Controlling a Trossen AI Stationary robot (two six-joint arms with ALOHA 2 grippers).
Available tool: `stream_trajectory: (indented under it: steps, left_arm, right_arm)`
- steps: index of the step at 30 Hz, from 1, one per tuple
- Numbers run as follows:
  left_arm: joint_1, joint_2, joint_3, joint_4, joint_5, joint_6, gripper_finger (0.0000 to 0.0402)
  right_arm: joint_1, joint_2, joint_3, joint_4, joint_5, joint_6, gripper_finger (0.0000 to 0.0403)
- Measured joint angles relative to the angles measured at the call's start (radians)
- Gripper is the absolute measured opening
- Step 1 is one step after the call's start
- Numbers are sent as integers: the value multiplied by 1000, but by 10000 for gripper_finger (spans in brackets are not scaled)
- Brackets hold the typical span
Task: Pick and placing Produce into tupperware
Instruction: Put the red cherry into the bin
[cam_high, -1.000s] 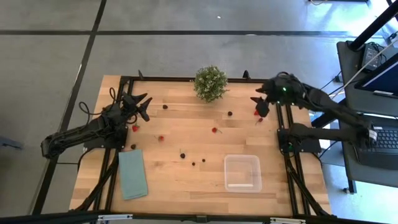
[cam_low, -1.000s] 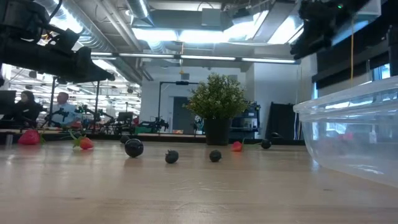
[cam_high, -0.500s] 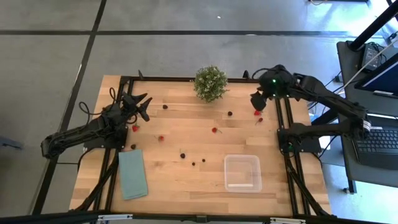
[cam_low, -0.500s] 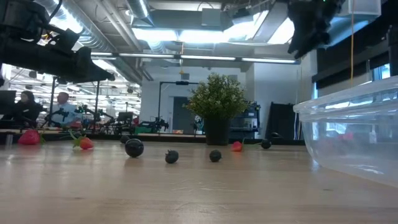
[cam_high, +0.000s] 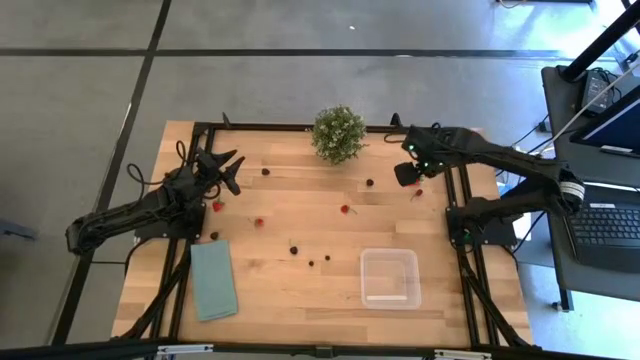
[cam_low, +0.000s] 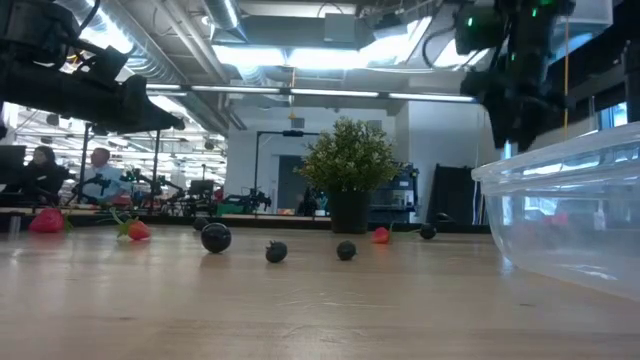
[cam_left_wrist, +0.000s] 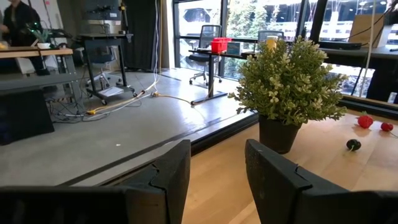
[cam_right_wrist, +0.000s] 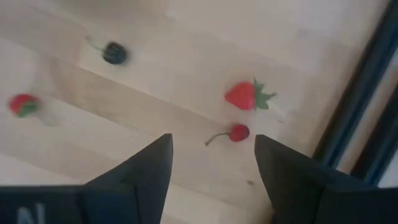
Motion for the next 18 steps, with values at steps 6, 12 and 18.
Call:
stream_trajectory:
  steps: [6,12,18]
  left_arm:
    - [0,0,0,0,0,-4,145]
    - [0,0,0,0,1,-4,145]
    - [0,0,0,0,0,-4,145]
  right_arm:
    - [0,3,-214,267,-96,9,229]
    - [0,3,-332,324,-85,88,229]
    - [0,2,-373,319,-38,130,229]
